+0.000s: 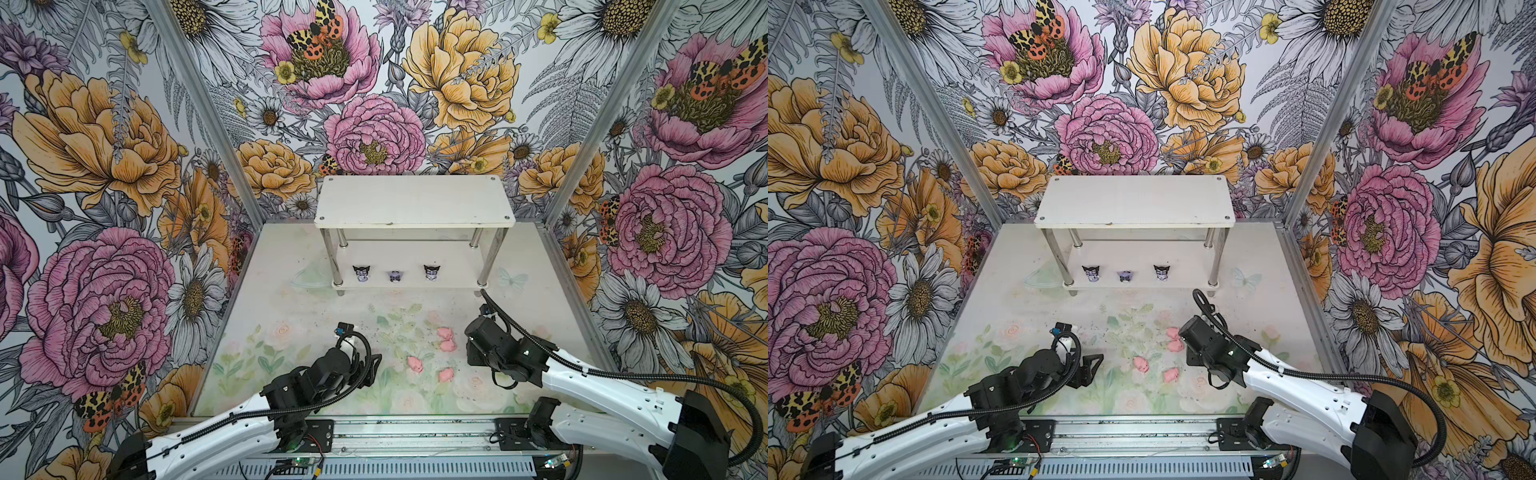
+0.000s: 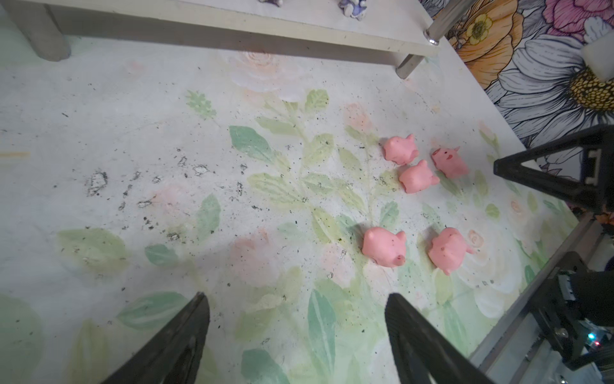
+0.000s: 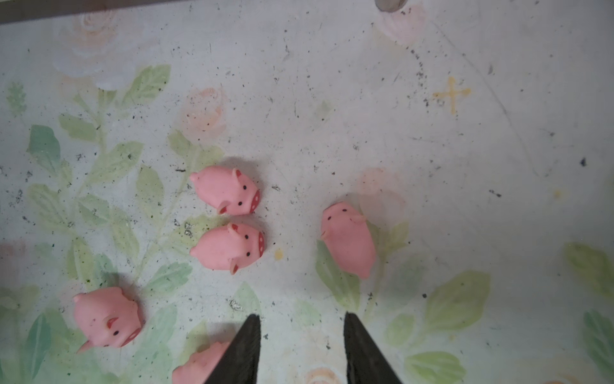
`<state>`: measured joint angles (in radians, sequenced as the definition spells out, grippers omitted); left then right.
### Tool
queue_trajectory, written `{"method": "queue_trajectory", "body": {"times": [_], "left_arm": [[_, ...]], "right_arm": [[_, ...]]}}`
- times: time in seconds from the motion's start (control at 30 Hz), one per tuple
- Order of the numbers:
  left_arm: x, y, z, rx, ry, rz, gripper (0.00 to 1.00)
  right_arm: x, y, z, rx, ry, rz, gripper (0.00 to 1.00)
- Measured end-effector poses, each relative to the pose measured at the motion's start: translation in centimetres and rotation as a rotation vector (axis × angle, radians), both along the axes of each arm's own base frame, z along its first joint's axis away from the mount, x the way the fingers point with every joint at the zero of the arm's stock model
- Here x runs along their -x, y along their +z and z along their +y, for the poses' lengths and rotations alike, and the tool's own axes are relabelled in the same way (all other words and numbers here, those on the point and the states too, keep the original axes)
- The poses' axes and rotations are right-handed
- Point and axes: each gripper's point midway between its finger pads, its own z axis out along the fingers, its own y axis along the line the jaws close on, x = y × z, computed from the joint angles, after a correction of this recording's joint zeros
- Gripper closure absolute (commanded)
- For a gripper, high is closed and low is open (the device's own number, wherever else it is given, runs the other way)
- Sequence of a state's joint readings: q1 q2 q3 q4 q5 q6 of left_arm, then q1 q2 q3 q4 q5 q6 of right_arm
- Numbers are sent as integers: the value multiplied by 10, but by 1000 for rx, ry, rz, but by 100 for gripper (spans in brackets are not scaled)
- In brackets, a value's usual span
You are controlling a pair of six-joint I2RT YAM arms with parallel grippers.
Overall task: Place and organize the plastic toys onto the shelf
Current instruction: 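Open the right gripper and withdraw it from under the shelf, then move the right gripper over the pink pigs while the left gripper reaches forward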
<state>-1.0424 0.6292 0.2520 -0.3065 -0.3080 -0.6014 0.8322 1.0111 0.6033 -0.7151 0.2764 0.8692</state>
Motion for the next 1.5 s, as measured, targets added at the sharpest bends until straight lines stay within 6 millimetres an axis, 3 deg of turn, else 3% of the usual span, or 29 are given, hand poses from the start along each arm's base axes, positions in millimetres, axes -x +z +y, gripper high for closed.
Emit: {"method": "queue_trajectory", "body": {"times": [0.17, 0.27, 0.4, 0.43, 0.53, 0.6, 0.73, 0.9, 1.03, 1.27, 1.43, 1.47, 1.5], "left_arm": [[4, -17, -18, -67, -31, 27, 23], [3, -14, -32, -73, -47, 25, 23], [-2, -2, -48, -38, -61, 3, 31], [-3, 1, -50, -33, -65, -4, 31], [-5, 6, -56, -17, -68, -16, 28], [-6, 7, -56, -13, -68, -19, 26], [-7, 12, -54, 6, -58, -26, 24], [-11, 15, -38, 60, -3, -27, 24], [-14, 16, -21, 97, 45, -32, 23], [-21, 30, -5, 152, 90, -55, 23], [-25, 26, 1, 150, 109, -39, 23], [-26, 25, 1, 148, 110, -36, 23], [-26, 24, 2, 146, 111, -31, 23]], "right_arm": [[-2, -6, 13, -19, 32, 12, 94], [-3, -11, 24, -32, 58, 23, 100], [2, -22, 49, -50, 139, 48, 100], [4, -24, 55, -56, 162, 54, 99], [11, -28, 81, -92, 259, 56, 64], [16, -32, 95, -96, 319, 51, 49], [26, -44, 115, -59, 417, 64, 38], [23, -49, 137, -27, 474, 60, 36], [15, -49, 153, -20, 484, 33, 39], [9, -49, 149, 10, 460, 1, 41], [5, -24, 152, -41, 455, -54, 43], [5, -17, 153, -56, 457, -69, 51], [4, -13, 154, -64, 463, -80, 68]]}}
